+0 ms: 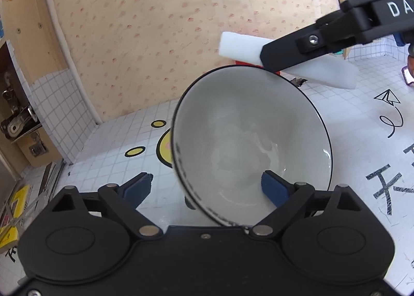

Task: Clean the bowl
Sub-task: 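Wipe the sponge across the bowl's inner wall with the right gripper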

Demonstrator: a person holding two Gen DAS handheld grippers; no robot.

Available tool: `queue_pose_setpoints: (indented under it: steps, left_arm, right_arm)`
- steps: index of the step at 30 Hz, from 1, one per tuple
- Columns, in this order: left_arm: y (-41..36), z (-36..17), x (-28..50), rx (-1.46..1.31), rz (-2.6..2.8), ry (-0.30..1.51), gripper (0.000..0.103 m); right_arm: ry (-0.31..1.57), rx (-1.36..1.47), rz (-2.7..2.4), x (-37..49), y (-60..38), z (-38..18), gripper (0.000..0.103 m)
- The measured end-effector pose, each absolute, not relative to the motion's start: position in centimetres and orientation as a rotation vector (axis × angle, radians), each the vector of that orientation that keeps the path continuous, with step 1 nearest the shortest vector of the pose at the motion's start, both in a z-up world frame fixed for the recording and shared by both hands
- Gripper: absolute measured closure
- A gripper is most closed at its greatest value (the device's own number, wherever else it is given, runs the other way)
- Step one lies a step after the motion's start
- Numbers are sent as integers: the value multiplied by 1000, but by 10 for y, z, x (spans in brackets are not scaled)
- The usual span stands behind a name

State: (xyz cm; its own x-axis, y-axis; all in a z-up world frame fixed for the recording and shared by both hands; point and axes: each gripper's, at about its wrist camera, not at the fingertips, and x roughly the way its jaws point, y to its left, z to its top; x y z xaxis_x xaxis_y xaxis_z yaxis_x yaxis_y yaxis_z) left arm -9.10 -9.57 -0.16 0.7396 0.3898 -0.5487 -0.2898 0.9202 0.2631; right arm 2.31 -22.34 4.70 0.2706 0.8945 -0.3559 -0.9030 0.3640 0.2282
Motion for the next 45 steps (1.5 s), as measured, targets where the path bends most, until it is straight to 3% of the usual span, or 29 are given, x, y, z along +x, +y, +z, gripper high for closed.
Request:
queue_pose_setpoints:
  steps: [18, 45]
  left_arm:
    - [-93, -2, -91, 127, 383, 639, 9]
    - [-94, -1, -84, 93, 396, 651, 6]
  right_arm:
    - [521, 96, 1185, 38, -249, 28, 45]
    - [538, 52, 1192, 30, -241, 14, 44]
